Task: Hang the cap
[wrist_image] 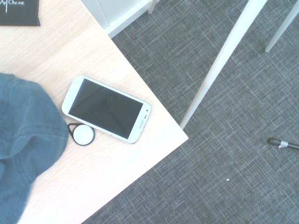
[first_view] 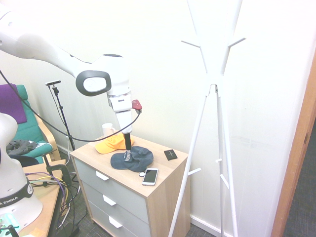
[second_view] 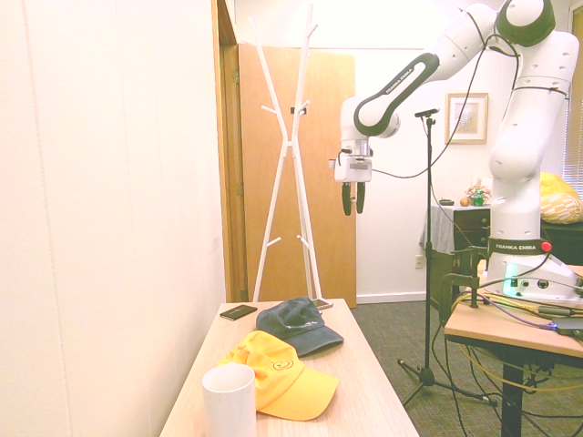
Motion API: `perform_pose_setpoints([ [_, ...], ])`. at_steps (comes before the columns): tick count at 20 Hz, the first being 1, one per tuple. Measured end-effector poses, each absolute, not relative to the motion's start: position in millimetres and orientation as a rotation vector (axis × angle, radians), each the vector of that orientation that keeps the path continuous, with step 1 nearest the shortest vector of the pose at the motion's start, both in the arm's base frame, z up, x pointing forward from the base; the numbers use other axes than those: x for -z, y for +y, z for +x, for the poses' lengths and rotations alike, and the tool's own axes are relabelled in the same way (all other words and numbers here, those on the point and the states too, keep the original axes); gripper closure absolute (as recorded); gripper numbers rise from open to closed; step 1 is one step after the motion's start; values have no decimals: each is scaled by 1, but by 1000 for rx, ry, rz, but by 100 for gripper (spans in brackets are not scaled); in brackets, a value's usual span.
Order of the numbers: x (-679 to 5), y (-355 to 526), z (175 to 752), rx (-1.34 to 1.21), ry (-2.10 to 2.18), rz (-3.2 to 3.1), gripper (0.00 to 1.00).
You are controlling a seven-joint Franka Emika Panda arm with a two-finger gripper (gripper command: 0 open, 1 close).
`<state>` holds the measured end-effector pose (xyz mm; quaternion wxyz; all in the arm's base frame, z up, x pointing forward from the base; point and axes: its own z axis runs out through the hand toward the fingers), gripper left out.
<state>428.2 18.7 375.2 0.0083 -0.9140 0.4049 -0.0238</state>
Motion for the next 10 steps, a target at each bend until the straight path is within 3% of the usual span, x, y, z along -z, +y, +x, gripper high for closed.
perform_pose_setpoints([
  [5,-370,29,428,61,1239,-2879,0],
  [10,-331,112,430,76,1095,-2931,0],
])
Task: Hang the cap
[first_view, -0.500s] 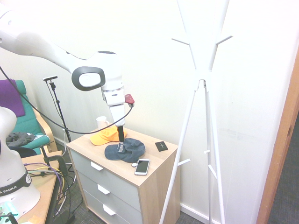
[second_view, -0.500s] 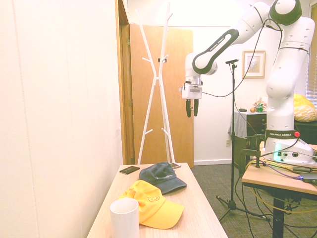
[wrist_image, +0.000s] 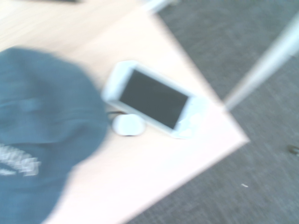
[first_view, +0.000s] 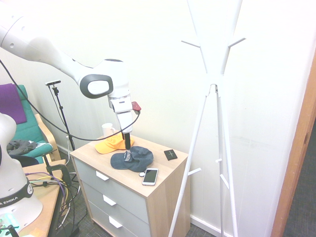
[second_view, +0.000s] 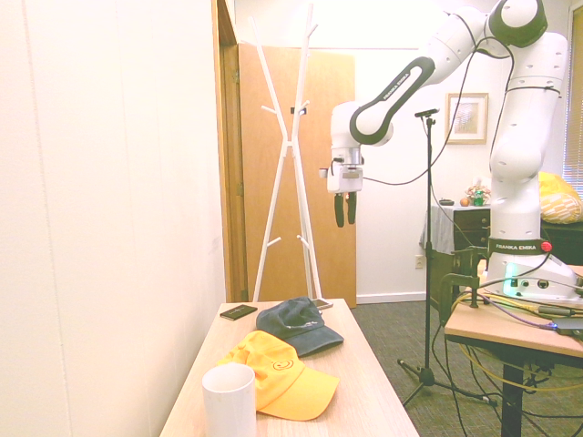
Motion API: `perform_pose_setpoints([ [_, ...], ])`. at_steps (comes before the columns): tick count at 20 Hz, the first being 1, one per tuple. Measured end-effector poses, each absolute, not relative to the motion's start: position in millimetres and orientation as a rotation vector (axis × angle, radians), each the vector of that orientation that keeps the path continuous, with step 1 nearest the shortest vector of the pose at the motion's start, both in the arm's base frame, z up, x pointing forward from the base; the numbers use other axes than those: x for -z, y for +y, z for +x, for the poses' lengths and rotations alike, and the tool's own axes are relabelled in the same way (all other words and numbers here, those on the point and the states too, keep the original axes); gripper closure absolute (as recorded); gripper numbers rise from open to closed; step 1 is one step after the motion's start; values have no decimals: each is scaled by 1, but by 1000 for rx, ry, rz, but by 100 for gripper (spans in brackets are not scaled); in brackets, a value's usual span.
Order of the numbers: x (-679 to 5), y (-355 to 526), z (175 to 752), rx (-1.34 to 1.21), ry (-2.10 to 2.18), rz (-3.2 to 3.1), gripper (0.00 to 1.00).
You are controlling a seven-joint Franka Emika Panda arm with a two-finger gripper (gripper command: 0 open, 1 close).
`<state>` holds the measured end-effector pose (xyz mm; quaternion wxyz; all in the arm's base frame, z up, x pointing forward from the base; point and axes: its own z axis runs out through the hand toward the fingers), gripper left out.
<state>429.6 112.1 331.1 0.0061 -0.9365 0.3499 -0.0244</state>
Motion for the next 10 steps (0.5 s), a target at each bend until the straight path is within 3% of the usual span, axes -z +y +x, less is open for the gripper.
perform_pose_setpoints([
  [10,-227,231,450,170,843,-3013,0],
])
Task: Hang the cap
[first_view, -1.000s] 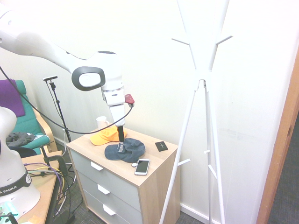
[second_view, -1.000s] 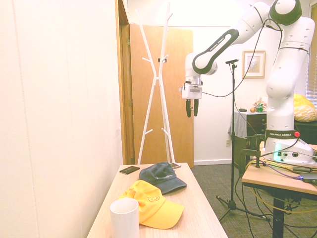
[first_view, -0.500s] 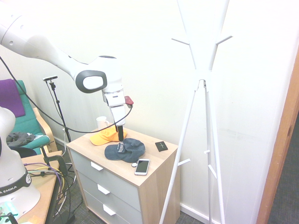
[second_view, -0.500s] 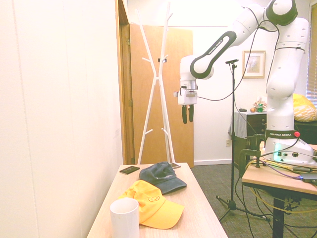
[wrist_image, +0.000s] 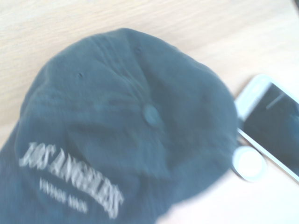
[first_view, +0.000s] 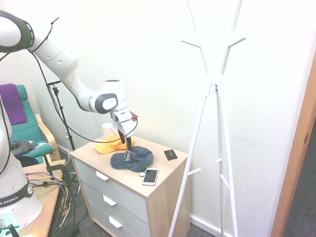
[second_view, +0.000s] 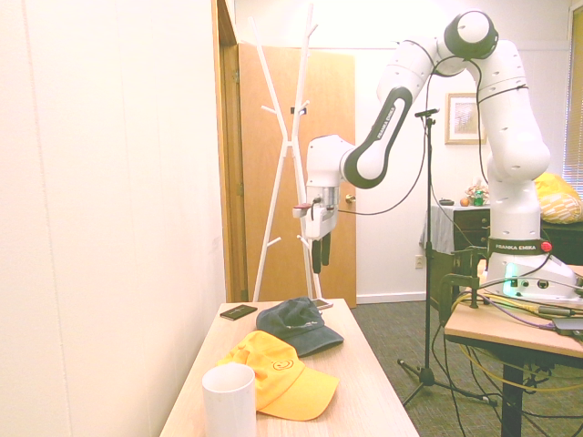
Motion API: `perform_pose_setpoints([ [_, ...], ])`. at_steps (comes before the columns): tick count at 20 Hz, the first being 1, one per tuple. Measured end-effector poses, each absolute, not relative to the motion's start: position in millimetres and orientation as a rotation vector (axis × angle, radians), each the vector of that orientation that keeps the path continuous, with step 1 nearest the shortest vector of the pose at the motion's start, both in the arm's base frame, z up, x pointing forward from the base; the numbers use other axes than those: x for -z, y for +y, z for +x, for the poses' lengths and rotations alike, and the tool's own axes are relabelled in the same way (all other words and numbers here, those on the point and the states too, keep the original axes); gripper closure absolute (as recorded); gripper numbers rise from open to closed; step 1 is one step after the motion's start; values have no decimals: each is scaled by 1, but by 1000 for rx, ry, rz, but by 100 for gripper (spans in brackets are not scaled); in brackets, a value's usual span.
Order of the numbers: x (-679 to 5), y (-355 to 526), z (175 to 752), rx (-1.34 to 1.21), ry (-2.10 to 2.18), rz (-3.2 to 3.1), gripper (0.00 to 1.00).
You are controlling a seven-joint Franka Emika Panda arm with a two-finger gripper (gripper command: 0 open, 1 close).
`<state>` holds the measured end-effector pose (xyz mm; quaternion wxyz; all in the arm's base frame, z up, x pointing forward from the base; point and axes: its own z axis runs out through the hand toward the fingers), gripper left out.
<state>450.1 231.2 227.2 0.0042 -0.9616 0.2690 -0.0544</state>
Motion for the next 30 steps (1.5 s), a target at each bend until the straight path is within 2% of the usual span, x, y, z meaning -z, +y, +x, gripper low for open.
perform_pose_setpoints([
  [7,-173,257,492,214,804,-3005,0],
  [8,-168,259,495,216,804,-3008,100],
  [13,-150,263,508,218,821,-3005,100],
  [30,-153,258,517,253,831,-2996,100],
])
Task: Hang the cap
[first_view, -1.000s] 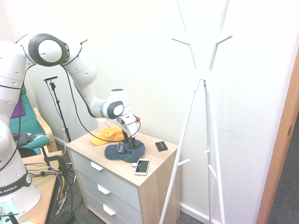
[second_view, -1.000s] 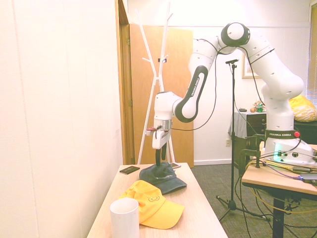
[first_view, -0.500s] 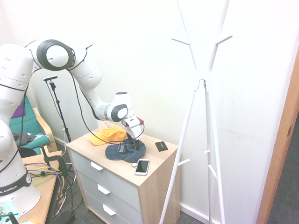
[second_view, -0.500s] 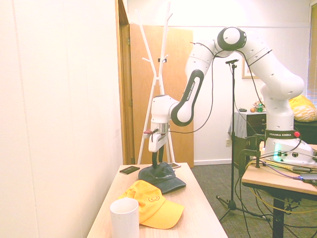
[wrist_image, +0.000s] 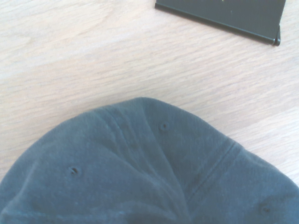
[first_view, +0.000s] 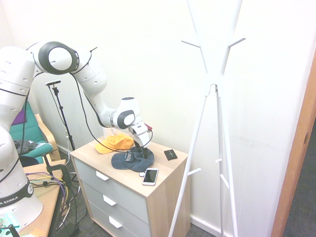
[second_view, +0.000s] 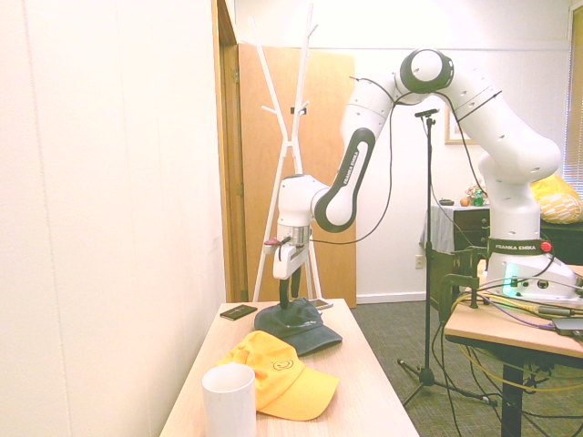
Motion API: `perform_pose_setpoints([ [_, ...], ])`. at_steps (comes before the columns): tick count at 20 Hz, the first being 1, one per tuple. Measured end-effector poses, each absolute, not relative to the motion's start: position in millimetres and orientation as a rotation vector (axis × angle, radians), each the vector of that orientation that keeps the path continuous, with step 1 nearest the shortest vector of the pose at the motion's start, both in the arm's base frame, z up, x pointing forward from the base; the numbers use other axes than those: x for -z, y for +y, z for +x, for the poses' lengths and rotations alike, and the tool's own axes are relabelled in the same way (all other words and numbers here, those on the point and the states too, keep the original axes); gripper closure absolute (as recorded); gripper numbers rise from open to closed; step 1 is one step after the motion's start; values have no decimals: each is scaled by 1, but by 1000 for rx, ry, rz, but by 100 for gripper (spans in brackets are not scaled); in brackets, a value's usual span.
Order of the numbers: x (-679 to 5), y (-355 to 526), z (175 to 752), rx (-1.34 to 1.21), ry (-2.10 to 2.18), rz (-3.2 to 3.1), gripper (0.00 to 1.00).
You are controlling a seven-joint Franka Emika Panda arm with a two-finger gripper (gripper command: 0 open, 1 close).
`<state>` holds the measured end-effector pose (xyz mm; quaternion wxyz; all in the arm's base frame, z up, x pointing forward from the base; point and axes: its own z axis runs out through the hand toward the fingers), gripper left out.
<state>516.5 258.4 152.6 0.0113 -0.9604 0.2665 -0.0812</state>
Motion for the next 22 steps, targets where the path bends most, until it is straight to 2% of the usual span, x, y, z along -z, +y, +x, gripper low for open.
perform_pose_setpoints([
  [22,-155,252,515,239,846,-2994,100],
])
